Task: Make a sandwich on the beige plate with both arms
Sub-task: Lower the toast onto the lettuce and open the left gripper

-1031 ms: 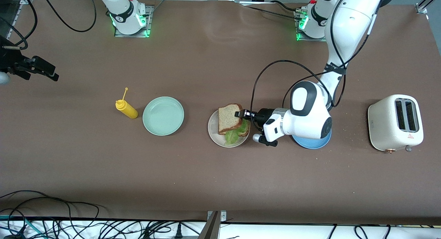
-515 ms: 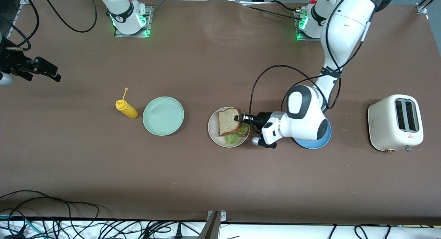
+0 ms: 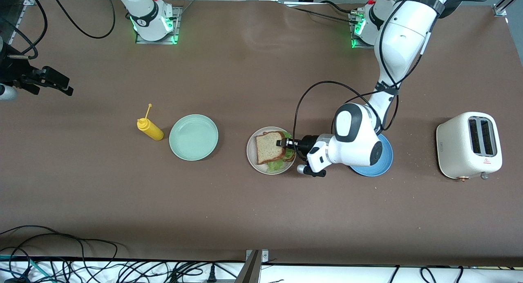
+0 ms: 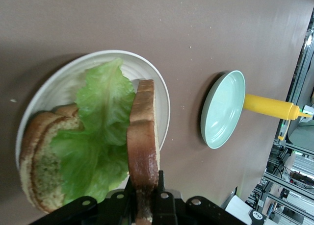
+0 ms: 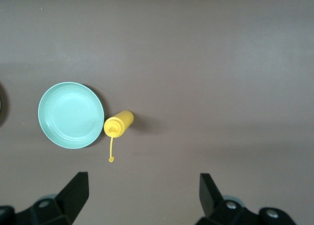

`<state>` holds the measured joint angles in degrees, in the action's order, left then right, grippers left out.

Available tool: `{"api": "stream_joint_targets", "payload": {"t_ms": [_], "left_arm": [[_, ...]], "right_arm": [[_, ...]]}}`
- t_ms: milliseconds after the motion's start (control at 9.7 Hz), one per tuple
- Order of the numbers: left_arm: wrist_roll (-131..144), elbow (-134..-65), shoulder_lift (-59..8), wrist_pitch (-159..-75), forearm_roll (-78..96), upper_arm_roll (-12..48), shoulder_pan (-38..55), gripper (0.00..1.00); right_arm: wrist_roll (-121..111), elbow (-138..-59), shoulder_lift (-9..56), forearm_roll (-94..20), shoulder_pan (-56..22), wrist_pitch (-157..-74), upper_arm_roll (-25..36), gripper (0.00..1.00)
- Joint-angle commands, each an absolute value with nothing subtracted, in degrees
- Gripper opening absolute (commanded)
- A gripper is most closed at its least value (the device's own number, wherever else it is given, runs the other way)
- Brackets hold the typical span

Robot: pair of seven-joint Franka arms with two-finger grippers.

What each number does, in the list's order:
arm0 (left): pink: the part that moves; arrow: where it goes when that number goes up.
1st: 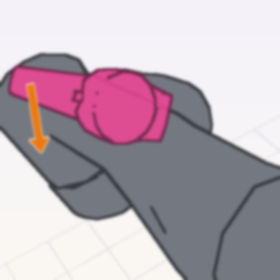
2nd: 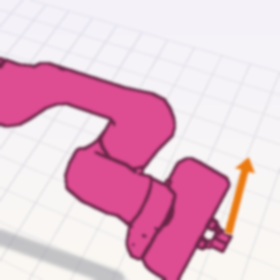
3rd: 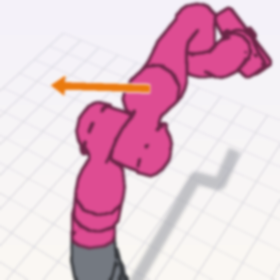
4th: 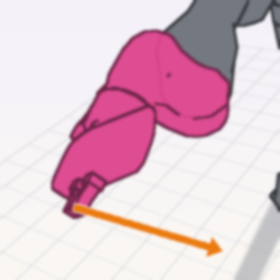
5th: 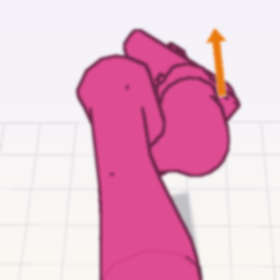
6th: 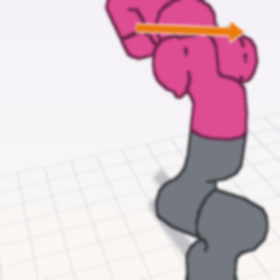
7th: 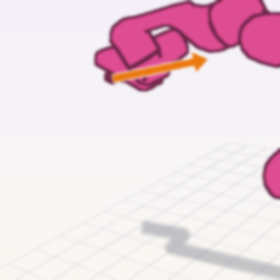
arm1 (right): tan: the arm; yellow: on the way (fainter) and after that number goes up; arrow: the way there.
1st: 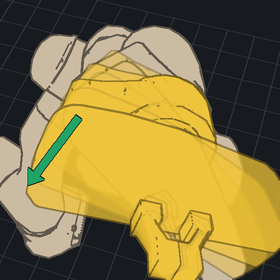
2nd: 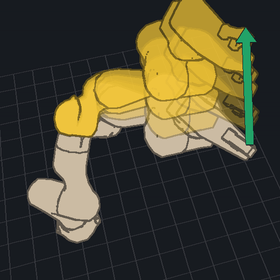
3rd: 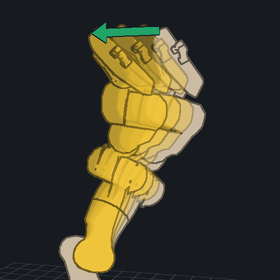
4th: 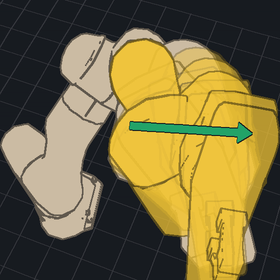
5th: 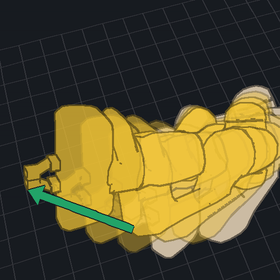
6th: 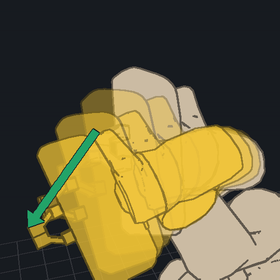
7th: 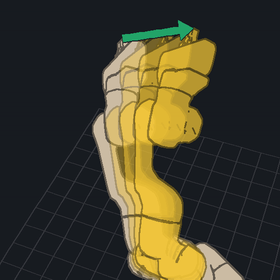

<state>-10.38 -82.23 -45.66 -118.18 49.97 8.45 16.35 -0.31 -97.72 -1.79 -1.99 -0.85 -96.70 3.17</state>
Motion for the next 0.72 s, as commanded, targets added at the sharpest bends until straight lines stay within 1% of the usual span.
{"api": "stream_joint_targets", "payload": {"t_ms": [0,309,618], "left_arm": [[-10.4,-82.4,-45.2,-118.2,47.5,8.5,15.3,1.00],[-10.1,-82.4,-44.7,-117.7,42.3,8.4,14.1,1.00],[-10.0,-82.2,-42.8,-115.0,34.9,8.3,11.5,1.00]], "right_arm": [[-0.5,-95.8,-0.9,-1.5,-0.6,-95.2,2.9,1.00],[-0.4,-95.7,-1.0,-1.5,-0.8,-95.1,2.7,1.00],[-0.4,-95.6,-1.0,-1.5,-0.8,-94.6,2.7,1.00]]}}
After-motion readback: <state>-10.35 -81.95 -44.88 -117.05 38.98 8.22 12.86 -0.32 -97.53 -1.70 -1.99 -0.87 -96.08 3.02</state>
